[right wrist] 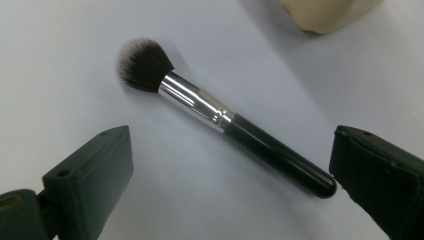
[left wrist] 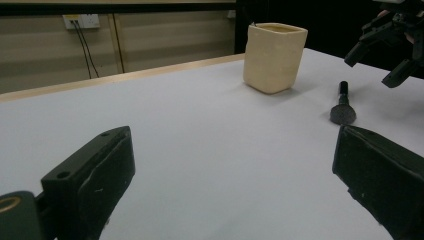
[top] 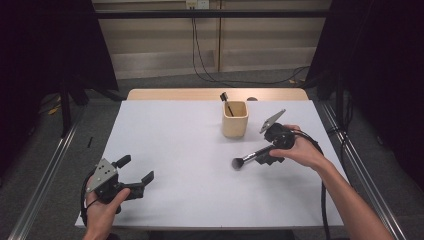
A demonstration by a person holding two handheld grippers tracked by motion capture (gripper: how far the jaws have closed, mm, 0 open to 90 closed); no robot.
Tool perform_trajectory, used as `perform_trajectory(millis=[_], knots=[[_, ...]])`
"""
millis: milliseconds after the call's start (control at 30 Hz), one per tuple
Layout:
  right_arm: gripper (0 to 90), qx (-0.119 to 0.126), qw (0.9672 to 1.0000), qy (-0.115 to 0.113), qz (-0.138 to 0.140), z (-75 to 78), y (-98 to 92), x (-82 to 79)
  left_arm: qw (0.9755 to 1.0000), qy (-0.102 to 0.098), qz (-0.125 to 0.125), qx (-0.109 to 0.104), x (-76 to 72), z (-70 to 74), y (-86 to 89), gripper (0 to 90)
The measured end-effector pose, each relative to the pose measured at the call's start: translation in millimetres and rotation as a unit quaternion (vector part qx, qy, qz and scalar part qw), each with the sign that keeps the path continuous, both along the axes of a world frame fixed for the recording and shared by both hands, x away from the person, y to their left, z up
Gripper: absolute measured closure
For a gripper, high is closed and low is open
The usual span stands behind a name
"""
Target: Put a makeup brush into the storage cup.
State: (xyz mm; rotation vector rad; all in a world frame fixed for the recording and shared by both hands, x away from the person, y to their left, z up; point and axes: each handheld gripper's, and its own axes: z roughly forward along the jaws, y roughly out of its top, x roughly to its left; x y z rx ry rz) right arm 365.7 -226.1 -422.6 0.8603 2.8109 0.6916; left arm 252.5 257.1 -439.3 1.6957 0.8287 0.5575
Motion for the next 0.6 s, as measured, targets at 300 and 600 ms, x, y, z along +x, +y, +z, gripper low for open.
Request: perform_trajectory(millis=[300, 600], knots=[[4.5, -0.019, 0.9990, 0.015, 0.039, -1.1, 12.1, 8.9, 1.0000, 0.000, 0.000, 0.000, -0.1, -0.1, -0.1, 3.4], [7.9, -0.042, 0.9967, 0.025, 0.065, -11.5, 23.7, 16.4, 1.0000, 0.000, -0.002, 0.000, 0.4, -0.4, -0.6, 3.4]])
